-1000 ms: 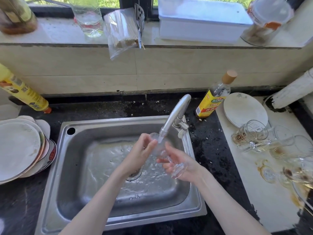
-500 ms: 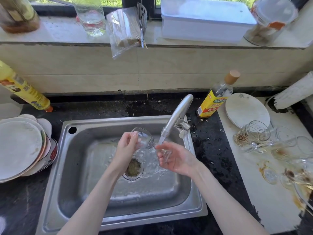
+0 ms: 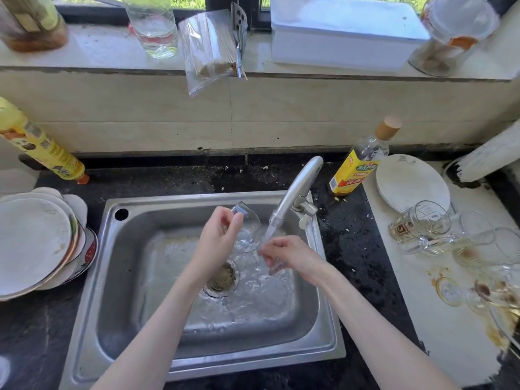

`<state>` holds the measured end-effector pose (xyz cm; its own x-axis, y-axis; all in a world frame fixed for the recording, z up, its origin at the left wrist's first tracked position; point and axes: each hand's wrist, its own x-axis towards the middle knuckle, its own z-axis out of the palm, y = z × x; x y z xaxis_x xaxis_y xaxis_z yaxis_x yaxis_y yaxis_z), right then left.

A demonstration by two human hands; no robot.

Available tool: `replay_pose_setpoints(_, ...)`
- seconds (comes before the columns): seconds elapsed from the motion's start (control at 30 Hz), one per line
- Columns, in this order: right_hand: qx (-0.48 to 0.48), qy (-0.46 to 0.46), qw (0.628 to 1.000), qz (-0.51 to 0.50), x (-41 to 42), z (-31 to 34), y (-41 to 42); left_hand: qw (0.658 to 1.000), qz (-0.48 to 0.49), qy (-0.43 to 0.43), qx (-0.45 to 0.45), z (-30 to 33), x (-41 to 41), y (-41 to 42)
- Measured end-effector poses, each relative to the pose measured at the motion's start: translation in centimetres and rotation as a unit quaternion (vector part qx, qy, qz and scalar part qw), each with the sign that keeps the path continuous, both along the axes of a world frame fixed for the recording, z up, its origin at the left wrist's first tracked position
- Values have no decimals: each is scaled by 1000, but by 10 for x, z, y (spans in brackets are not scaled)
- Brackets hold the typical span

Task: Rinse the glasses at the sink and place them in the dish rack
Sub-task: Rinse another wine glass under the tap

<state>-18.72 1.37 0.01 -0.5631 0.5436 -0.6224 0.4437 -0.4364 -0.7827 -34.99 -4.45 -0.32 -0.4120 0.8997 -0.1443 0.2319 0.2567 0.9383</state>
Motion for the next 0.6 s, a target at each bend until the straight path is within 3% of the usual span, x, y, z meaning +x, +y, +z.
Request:
replay_pose_setpoints(0.13, 114, -59, 992, 20, -11, -1, -3, 1000, 4, 18, -11, -3, -1, 0)
replay_pose_setpoints(0.3, 34, -9, 998, 58, -5, -2, -2, 999, 19, 20, -17, -2, -8, 0)
replay_pose_setpoints(0.47, 127, -102, 987, 13, -7, -10, -2, 999, 3, 43, -31, 2, -2, 5)
replay_pose_setpoints(0.53, 47, -45, 996, -53, -6, -8, -3, 998, 32, 17, -45, 1, -5, 6)
replay_pose_setpoints(0.6, -84, 71, 986, -121, -2, -5, -2, 993, 71, -58, -77, -4, -14, 5)
